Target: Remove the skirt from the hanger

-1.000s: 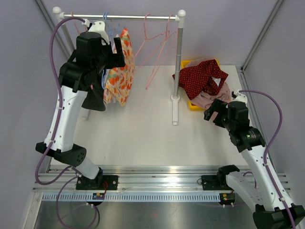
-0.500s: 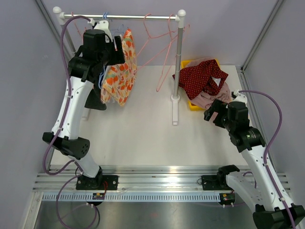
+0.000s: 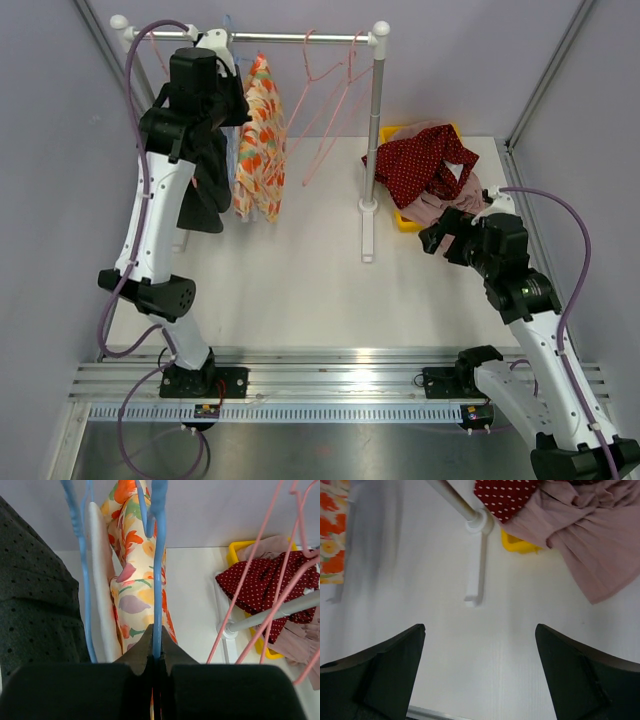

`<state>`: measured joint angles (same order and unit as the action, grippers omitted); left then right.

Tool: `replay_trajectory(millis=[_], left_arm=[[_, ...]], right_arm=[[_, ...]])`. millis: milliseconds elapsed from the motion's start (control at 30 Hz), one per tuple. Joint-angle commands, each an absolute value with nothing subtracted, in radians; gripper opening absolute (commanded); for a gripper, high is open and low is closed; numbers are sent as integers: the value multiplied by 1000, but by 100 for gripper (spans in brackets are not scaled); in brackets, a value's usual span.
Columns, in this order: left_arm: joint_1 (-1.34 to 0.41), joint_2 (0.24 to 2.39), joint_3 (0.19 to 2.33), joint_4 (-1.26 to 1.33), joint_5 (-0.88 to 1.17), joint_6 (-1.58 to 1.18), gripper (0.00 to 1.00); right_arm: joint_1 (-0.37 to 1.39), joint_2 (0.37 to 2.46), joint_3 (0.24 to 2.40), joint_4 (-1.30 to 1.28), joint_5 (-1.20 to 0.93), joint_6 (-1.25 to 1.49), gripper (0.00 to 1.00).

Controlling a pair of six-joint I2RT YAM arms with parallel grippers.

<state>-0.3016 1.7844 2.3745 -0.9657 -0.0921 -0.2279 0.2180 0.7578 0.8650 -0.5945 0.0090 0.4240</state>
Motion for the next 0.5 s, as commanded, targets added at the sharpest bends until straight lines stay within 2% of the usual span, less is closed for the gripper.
replay_trajectory(millis=[0,167,233,333,367,433,467], left_arm=[[-299,1648,2418,-900,-35,-241,0],[-299,1559,2393,-900,-14,-279,0],[-305,1522,2385,-905,-18,-299,0],[-313,1471,2330,-879,-21,-324,0],[-314,1460,2309,-868,-20,-337,0],[-321,1453,2306,-871,-14,-350,0],[-324,1451,2307,-870,-14,-356,0]], right_arm=[[222,718,963,-442,-219,405,99],[257,790,1116,-318,-432,416,99],[300,845,1212,-310,-428,404,99],[510,958,1379,-383,-287,312,99],[641,992,1472,-411,-168,249,100],[791,1096,1552,-471,-42,197,99],[855,1129,1584,-480,92,154,99]])
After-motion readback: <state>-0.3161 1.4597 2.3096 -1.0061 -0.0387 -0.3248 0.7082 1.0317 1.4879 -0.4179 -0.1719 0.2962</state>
